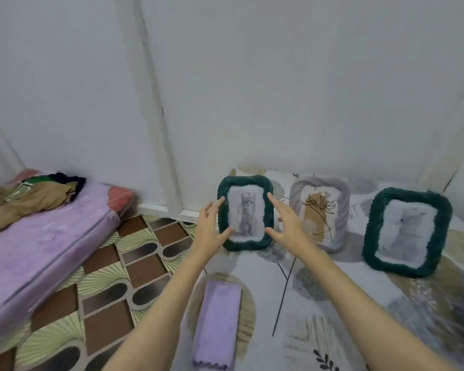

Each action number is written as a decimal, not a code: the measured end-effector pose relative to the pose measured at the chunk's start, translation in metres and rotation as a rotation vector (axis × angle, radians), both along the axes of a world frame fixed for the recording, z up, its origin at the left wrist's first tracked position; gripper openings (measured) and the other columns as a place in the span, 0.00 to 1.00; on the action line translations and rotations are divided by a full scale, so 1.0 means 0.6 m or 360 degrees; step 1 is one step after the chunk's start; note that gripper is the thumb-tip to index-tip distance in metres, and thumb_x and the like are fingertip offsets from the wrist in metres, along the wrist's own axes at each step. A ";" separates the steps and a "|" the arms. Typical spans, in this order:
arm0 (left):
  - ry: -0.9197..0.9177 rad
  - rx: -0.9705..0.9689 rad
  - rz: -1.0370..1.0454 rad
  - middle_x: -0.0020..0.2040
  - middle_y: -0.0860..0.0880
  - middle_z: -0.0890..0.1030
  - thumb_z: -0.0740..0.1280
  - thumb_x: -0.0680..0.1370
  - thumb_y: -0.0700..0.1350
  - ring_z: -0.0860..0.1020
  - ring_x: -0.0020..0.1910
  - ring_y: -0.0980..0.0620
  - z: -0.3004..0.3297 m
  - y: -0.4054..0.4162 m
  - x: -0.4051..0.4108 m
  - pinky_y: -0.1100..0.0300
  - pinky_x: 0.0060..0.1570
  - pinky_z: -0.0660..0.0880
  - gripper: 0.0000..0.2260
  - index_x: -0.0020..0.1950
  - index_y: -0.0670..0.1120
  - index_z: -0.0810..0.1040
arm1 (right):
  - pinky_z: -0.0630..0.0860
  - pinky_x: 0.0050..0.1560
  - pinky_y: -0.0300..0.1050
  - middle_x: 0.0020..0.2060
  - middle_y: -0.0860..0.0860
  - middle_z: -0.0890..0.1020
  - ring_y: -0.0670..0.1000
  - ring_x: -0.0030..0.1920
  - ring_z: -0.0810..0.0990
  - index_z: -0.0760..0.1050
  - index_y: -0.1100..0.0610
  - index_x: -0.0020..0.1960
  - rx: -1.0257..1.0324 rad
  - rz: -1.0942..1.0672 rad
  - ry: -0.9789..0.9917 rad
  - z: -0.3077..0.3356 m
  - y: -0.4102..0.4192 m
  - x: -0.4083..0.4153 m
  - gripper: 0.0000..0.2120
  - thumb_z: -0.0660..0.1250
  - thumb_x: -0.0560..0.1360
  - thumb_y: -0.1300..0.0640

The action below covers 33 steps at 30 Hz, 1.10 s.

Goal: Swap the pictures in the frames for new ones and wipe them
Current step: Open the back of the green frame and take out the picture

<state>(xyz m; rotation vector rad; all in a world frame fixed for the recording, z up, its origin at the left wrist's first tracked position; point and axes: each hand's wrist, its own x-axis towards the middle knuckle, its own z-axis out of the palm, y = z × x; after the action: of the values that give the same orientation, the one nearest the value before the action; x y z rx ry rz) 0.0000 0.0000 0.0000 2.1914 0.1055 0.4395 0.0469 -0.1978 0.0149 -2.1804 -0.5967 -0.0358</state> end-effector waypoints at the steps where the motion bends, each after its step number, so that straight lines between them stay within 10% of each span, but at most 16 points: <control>1: 0.0023 -0.0031 -0.0013 0.72 0.43 0.58 0.72 0.71 0.42 0.58 0.73 0.48 -0.001 0.005 0.008 0.54 0.70 0.56 0.37 0.75 0.53 0.57 | 0.67 0.68 0.57 0.72 0.52 0.60 0.53 0.68 0.66 0.49 0.40 0.75 -0.0005 -0.0011 0.0007 -0.002 0.005 0.012 0.40 0.68 0.74 0.61; 5: -0.0012 -0.0079 -0.0056 0.70 0.44 0.63 0.74 0.68 0.38 0.63 0.69 0.49 -0.017 0.024 0.041 0.45 0.69 0.64 0.43 0.73 0.60 0.54 | 0.67 0.68 0.54 0.72 0.52 0.60 0.52 0.68 0.66 0.46 0.38 0.74 -0.0023 -0.0019 0.0050 -0.016 0.018 0.046 0.45 0.69 0.72 0.64; 10: -0.0050 -0.0171 -0.0122 0.68 0.44 0.68 0.71 0.67 0.29 0.72 0.64 0.43 -0.019 0.022 0.052 0.46 0.56 0.76 0.47 0.69 0.67 0.50 | 0.79 0.45 0.51 0.54 0.52 0.71 0.48 0.38 0.70 0.43 0.31 0.71 -0.0004 -0.0072 0.0115 -0.033 0.030 0.061 0.50 0.65 0.71 0.73; 16: -0.0013 -0.0228 -0.0211 0.68 0.43 0.68 0.72 0.67 0.28 0.75 0.55 0.46 -0.004 0.005 0.029 0.63 0.45 0.77 0.47 0.68 0.67 0.51 | 0.76 0.43 0.43 0.51 0.53 0.71 0.47 0.38 0.69 0.45 0.33 0.72 -0.0003 -0.0068 0.0143 -0.014 0.000 0.031 0.49 0.66 0.70 0.73; 25: 0.0125 -0.0555 -0.0469 0.55 0.46 0.72 0.72 0.66 0.28 0.76 0.42 0.49 0.034 -0.093 -0.064 0.57 0.42 0.80 0.46 0.71 0.62 0.55 | 0.73 0.32 0.34 0.45 0.43 0.72 0.40 0.25 0.67 0.53 0.34 0.72 0.0184 0.0012 0.0369 0.053 -0.143 -0.075 0.48 0.65 0.69 0.76; 28: 0.0144 -0.0666 -0.0572 0.55 0.47 0.71 0.71 0.66 0.26 0.74 0.44 0.50 0.033 -0.132 -0.101 0.61 0.41 0.79 0.45 0.70 0.61 0.58 | 0.72 0.34 0.43 0.61 0.62 0.73 0.54 0.33 0.65 0.52 0.27 0.68 0.0190 0.0052 0.0407 0.055 -0.190 -0.123 0.49 0.66 0.70 0.74; 33: 0.0155 -0.0710 -0.0685 0.57 0.50 0.72 0.70 0.66 0.26 0.73 0.48 0.48 0.024 -0.190 -0.157 0.56 0.44 0.79 0.44 0.69 0.62 0.59 | 0.78 0.53 0.58 0.69 0.50 0.69 0.63 0.56 0.76 0.57 0.29 0.68 0.0422 0.0022 0.0418 0.045 -0.258 -0.209 0.45 0.65 0.71 0.74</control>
<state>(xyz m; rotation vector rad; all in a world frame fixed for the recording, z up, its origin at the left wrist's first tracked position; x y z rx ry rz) -0.0943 -0.1138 0.0145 1.7299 -0.1970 0.0551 -0.0784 -0.3528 0.0420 -1.8845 -0.4306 0.1677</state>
